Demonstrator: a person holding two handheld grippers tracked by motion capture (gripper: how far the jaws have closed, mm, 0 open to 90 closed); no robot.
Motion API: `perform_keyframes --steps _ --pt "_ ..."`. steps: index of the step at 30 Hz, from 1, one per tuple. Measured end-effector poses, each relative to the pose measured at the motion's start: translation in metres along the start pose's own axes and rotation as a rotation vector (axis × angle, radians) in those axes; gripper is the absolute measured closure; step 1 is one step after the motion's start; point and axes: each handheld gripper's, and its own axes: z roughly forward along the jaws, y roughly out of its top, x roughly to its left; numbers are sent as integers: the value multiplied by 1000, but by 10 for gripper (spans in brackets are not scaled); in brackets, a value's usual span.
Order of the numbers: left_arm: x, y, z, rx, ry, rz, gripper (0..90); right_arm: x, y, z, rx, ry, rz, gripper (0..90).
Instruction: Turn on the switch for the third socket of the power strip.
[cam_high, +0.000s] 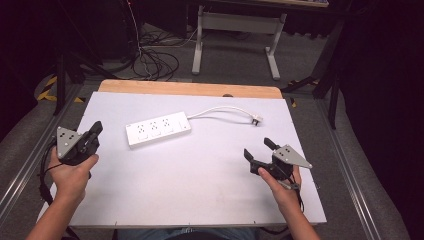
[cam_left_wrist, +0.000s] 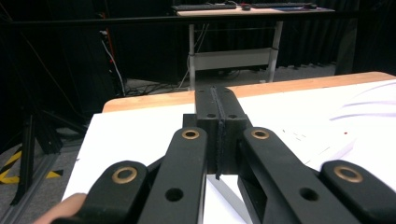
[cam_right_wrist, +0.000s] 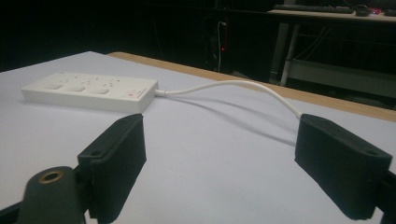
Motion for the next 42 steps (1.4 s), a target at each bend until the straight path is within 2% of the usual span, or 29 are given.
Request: perform_keyframes --steps 10,29,42 --pt "-4 1 8 17 -31 6 898 0 -1 2 9 -7 -10 168" --pt "-19 0 21 37 -55 74 899 -1 -1 3 8 -12 -15 168" --pt "-26 -3 29 44 -67 103 899 -1 -2 4 11 -10 -16 169"
